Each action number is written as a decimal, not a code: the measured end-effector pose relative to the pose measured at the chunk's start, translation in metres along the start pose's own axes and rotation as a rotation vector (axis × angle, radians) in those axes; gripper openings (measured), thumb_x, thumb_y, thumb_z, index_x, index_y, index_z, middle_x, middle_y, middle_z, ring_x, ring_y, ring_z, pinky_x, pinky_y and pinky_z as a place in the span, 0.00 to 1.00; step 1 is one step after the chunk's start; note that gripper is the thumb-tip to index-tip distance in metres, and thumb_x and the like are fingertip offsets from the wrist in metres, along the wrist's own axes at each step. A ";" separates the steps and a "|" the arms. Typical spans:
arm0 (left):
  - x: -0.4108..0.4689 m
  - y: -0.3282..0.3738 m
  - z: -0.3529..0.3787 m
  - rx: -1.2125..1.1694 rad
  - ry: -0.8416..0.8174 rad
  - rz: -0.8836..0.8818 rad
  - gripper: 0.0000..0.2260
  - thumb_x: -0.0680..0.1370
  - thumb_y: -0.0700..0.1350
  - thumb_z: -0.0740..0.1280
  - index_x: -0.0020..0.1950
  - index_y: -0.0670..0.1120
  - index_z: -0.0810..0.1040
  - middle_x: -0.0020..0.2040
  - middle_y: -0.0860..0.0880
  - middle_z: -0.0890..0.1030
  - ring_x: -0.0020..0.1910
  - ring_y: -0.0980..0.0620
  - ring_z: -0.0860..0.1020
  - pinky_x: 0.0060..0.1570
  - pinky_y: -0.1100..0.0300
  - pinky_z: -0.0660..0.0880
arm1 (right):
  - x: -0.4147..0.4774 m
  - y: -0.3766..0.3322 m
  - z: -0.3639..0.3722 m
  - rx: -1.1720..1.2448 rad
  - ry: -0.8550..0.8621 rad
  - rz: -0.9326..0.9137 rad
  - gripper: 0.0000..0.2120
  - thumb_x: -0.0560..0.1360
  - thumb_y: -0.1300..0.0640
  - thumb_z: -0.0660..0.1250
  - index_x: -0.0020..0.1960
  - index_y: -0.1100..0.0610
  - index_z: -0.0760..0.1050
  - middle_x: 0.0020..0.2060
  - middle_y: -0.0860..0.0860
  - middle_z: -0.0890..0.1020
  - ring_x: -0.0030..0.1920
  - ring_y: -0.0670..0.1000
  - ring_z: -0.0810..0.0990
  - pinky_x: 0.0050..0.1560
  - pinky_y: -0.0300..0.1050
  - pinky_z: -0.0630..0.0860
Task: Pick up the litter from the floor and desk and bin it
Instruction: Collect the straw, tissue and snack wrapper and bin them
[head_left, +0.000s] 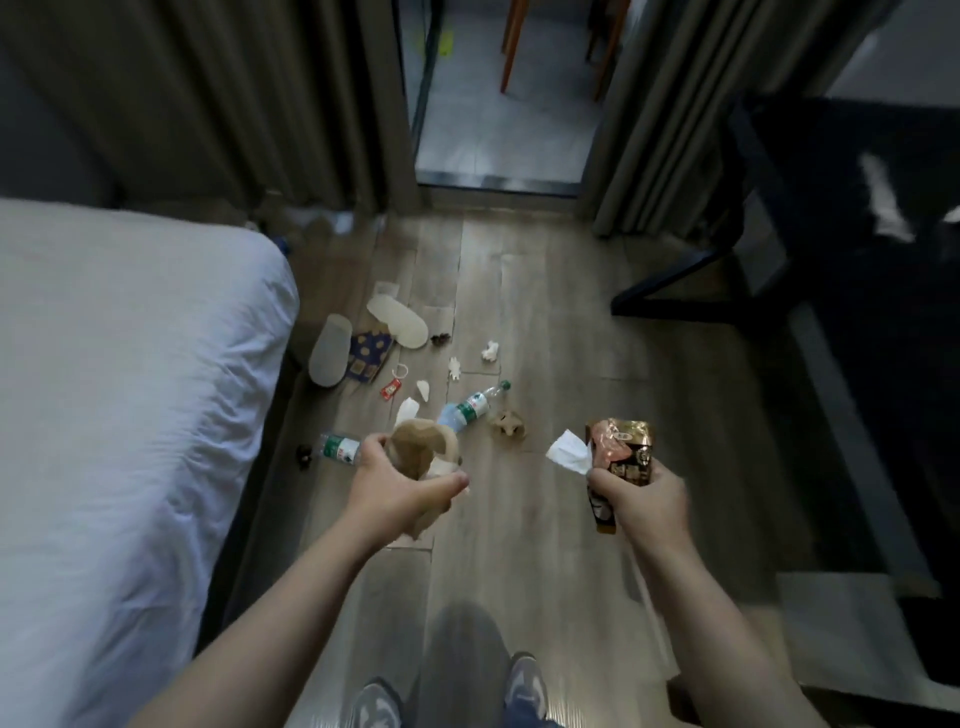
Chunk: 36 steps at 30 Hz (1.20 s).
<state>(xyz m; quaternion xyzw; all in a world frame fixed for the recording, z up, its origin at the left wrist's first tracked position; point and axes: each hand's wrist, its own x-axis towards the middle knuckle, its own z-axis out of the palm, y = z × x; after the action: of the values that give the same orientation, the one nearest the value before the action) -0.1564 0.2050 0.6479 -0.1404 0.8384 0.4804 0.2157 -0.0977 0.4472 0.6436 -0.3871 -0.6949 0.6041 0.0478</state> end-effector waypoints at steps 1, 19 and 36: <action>-0.016 0.022 -0.007 -0.018 0.007 0.033 0.40 0.62 0.54 0.80 0.65 0.50 0.60 0.51 0.54 0.71 0.47 0.56 0.72 0.50 0.57 0.75 | -0.018 -0.025 -0.011 0.023 0.016 -0.029 0.06 0.64 0.68 0.71 0.36 0.58 0.79 0.27 0.51 0.77 0.28 0.49 0.73 0.27 0.42 0.72; -0.252 0.197 -0.064 -0.149 -0.497 0.579 0.46 0.48 0.66 0.75 0.61 0.58 0.61 0.52 0.53 0.76 0.49 0.53 0.78 0.41 0.56 0.78 | -0.334 -0.158 -0.161 0.331 0.677 -0.293 0.05 0.67 0.62 0.75 0.40 0.54 0.81 0.31 0.51 0.83 0.34 0.50 0.80 0.35 0.46 0.77; -0.695 0.063 0.050 0.023 -1.272 0.979 0.47 0.51 0.61 0.81 0.64 0.54 0.63 0.55 0.53 0.75 0.49 0.56 0.77 0.44 0.61 0.77 | -0.778 0.046 -0.335 0.501 1.543 -0.293 0.05 0.65 0.66 0.75 0.36 0.59 0.80 0.25 0.46 0.78 0.25 0.43 0.71 0.23 0.34 0.69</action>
<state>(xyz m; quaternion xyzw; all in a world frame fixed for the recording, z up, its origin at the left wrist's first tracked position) 0.4297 0.2996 1.0175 0.5462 0.5262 0.4998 0.4184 0.6453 0.2513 1.0043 -0.5766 -0.3548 0.2929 0.6752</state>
